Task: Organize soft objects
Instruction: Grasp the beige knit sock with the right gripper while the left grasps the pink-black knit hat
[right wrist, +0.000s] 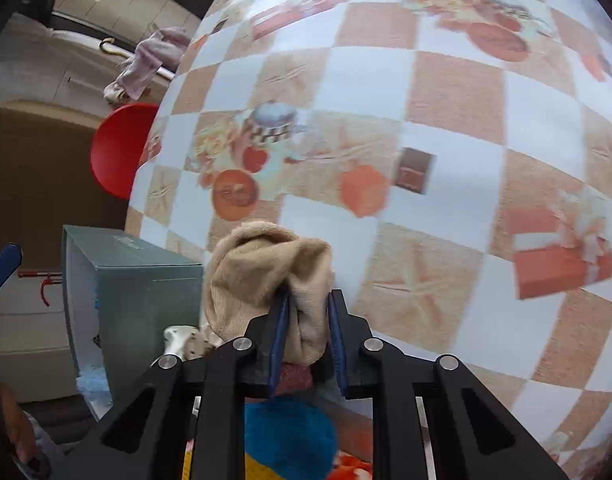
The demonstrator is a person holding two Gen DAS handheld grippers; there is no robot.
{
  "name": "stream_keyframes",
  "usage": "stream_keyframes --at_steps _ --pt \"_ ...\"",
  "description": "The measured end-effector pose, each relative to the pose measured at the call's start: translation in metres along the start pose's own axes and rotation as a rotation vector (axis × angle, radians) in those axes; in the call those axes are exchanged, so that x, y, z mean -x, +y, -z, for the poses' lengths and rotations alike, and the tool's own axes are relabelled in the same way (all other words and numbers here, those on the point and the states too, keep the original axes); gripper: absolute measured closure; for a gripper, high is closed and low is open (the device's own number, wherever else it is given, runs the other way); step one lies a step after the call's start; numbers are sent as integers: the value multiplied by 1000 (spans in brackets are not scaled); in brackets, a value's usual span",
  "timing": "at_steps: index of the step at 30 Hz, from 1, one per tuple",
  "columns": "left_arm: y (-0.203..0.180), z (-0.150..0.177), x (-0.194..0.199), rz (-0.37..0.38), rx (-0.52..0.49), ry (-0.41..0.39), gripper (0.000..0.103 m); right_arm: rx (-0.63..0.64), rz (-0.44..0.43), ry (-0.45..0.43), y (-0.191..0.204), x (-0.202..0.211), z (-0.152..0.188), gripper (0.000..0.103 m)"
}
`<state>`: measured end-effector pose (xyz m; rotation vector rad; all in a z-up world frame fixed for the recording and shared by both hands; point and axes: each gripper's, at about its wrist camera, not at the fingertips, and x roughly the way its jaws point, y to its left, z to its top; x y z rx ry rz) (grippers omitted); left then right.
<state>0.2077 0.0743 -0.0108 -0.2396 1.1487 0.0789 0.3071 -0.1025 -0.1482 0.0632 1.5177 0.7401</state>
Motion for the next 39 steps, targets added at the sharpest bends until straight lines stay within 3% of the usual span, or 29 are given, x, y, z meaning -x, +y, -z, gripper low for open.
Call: stream_keyframes --at_steps 4,6,8,9,10,11,17,21,23,25,28,33,39 --pt "-16 0 -3 15 -24 12 0 -105 145 -86 -61 40 21 81" --pt "-25 0 -3 24 -34 12 0 -158 150 -106 -85 54 29 81" --pt "-35 -1 -2 31 -50 9 0 -194 90 -113 -98 64 35 72" --pt "-39 -1 -2 33 -57 8 0 -210 59 -118 -99 67 36 53" --pt "-44 -1 -2 35 -62 8 0 -212 35 -133 -96 70 35 31" --pt "-47 -1 -3 35 -64 11 0 -192 9 -156 -88 71 34 29" --pt "-49 3 -3 29 -49 29 0 0 -12 -148 -17 38 1 29" --pt "-40 4 4 8 -41 31 0 89 93 -108 14 2 -13 29" --pt "-38 4 3 3 -40 43 0 98 132 -91 16 -8 -14 32" --pt "-38 3 -1 2 -43 66 0 87 136 -84 12 -9 -12 68" --pt "-46 0 -11 9 -53 104 0 51 86 -92 -1 -3 -7 84" --pt "-75 0 -43 -8 -119 207 0 -79 -33 -189 -40 40 7 84" --pt "-113 3 -100 -3 -185 403 0 -204 -110 -256 -90 87 42 84"
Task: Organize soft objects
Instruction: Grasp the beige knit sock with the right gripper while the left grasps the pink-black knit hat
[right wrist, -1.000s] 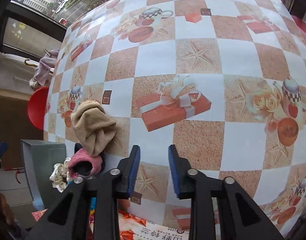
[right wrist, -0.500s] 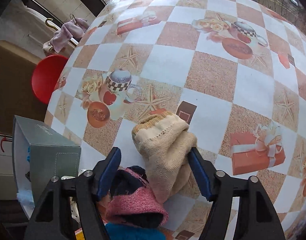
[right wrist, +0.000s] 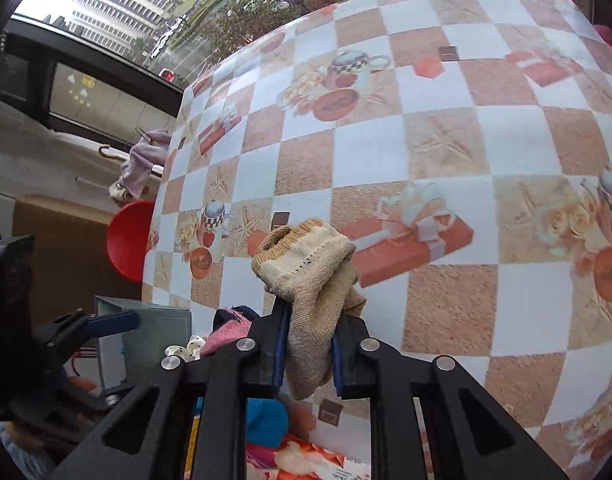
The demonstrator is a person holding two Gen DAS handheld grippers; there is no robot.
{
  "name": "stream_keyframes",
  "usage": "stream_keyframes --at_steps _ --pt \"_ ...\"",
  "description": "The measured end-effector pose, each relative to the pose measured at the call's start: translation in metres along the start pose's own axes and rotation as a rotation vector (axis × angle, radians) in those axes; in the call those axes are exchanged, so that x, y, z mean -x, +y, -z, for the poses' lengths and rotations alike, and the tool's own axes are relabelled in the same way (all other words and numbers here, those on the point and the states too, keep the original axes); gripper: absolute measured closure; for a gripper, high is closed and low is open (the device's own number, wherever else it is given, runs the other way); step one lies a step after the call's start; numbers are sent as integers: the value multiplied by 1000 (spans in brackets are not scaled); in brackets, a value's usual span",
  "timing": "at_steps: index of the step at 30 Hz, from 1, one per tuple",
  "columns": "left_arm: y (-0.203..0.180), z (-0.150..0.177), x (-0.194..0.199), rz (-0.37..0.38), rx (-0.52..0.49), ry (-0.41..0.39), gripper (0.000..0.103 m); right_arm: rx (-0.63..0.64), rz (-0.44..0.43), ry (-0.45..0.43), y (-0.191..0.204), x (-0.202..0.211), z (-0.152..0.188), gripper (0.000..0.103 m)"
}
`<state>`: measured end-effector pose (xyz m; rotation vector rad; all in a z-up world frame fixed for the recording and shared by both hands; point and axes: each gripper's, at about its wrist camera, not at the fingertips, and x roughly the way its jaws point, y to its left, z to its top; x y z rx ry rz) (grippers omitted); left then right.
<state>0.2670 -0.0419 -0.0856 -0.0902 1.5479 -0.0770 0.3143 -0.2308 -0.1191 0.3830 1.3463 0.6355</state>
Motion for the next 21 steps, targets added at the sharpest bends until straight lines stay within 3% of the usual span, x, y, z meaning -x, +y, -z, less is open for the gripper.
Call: stream_keyframes --at_steps 7,11,14,16,17,18,21 --pt "-26 -17 -55 -53 -58 159 0 -49 -39 -11 -21 21 16 84" --pt "-29 -21 -75 -77 -60 205 4 -42 -57 -7 -20 23 20 84" --pt "-28 -23 -89 -76 -46 244 18 -27 -68 -10 -15 24 23 84" --pt "-26 -23 -96 -63 -37 268 44 -19 -77 -13 -12 27 25 84" --pt "-24 -22 -98 -56 -26 279 49 -15 -80 -17 -10 29 26 84" --pt "-22 -22 -98 -55 -15 277 62 -9 -79 -21 -9 31 26 84" --pt "-16 -23 -89 -20 0 223 77 4 -71 -42 -5 39 29 84"
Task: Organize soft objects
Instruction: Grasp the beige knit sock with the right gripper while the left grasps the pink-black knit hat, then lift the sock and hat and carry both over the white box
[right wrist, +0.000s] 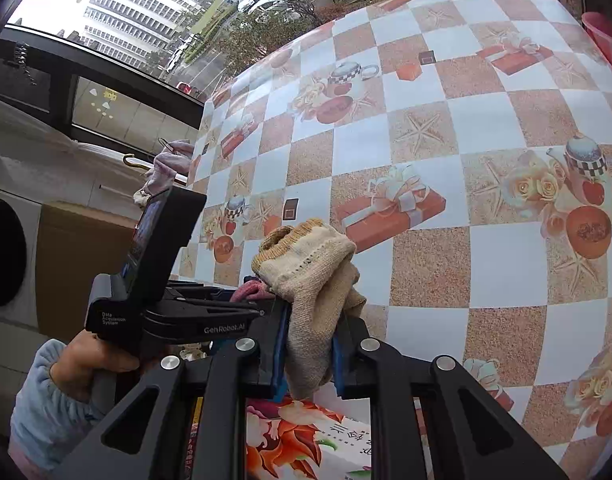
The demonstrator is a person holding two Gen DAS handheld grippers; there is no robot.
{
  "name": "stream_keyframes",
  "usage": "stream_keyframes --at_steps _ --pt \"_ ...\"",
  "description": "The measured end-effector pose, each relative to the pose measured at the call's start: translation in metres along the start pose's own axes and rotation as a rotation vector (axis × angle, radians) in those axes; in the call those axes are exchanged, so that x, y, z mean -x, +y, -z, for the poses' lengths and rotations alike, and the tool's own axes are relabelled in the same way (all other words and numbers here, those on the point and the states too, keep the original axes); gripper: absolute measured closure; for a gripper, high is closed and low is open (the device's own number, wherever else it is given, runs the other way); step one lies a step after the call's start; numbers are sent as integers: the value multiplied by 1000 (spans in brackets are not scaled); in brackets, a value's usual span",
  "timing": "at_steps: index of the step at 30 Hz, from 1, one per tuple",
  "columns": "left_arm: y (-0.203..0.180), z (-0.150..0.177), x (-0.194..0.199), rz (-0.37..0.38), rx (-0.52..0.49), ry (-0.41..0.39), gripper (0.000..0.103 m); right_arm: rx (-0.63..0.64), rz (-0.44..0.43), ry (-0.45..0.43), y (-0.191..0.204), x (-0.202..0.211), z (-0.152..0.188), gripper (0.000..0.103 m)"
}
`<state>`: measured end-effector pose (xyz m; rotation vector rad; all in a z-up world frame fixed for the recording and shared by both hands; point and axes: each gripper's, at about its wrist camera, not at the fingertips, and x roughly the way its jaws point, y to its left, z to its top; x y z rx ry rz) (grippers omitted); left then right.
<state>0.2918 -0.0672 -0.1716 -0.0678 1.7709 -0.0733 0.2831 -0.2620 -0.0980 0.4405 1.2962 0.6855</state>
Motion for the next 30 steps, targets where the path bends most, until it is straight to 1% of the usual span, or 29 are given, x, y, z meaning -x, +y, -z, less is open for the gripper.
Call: stream_keyframes --at_steps 2,5,6,9,14,18,19,21,24,30 --pt "4 2 10 36 7 -44 77 -1 1 -12 1 5 2 84" --pt "5 9 26 37 10 -120 77 -2 6 -29 3 12 4 84" --pt "8 6 36 37 13 -141 77 -2 9 -35 5 14 5 84" --pt "8 15 55 39 16 -214 77 1 11 -44 8 20 9 84" --pt "3 37 93 2 -2 -353 77 17 18 -62 18 31 16 84" --pt "-2 53 116 -9 -8 -449 77 27 29 -77 26 38 22 84" --pt "-6 52 118 -14 -7 -471 77 27 28 -81 27 40 25 84" --pt "-8 58 125 -9 -1 -504 77 30 28 -86 30 44 29 84" --pt "-6 72 133 14 8 -531 77 42 29 -98 36 52 36 84" --pt "-5 111 154 8 2 -600 77 66 29 -114 47 63 52 84"
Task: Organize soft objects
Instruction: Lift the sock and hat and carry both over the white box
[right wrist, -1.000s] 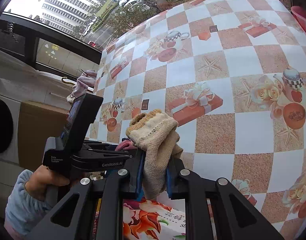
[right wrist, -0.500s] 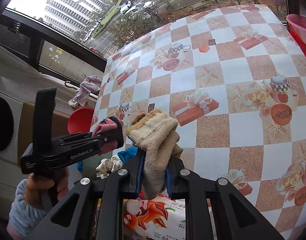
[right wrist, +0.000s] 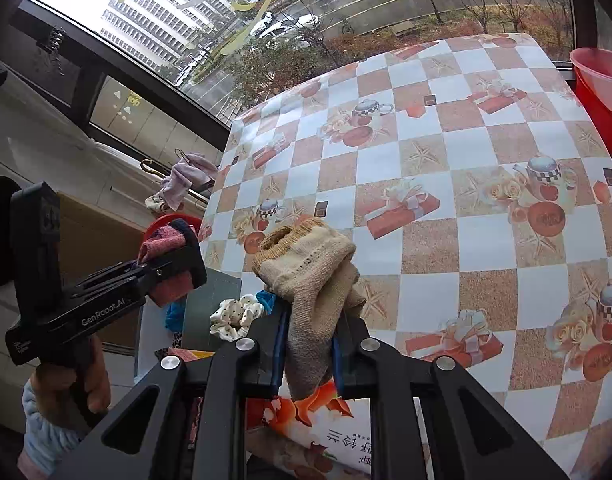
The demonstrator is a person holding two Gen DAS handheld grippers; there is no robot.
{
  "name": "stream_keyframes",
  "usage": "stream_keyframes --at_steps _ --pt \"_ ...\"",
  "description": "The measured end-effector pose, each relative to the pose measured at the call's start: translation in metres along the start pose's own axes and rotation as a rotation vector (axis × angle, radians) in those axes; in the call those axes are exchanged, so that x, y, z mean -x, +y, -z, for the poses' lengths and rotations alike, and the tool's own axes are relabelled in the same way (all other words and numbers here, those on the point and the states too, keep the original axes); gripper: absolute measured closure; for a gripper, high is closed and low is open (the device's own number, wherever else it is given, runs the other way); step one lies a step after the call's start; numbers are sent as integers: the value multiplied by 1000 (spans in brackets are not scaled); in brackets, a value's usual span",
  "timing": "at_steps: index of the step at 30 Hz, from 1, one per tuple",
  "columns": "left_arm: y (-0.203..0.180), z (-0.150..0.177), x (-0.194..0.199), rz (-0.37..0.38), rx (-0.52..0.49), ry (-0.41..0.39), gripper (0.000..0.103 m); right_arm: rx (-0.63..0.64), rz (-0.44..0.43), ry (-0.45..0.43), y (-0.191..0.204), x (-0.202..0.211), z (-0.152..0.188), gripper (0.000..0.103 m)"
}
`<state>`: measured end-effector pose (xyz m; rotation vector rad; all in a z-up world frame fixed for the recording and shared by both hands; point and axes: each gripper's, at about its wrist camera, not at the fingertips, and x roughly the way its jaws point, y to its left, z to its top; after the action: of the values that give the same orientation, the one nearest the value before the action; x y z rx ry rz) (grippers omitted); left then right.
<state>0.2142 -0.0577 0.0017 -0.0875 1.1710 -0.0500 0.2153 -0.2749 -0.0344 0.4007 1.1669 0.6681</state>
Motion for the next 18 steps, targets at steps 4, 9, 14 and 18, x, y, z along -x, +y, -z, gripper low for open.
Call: stream_keyframes --at_steps 4,9,14,18 --pt "-5 17 23 -13 -16 -48 77 8 0 -1 6 5 13 84" --pt "-10 42 47 -16 -32 -84 77 28 12 -10 13 16 30 84" --pt "-19 75 68 -31 -62 -126 77 62 37 -29 22 30 52 84" --pt "-26 106 83 -39 -87 -169 77 78 40 -33 28 36 74 84"
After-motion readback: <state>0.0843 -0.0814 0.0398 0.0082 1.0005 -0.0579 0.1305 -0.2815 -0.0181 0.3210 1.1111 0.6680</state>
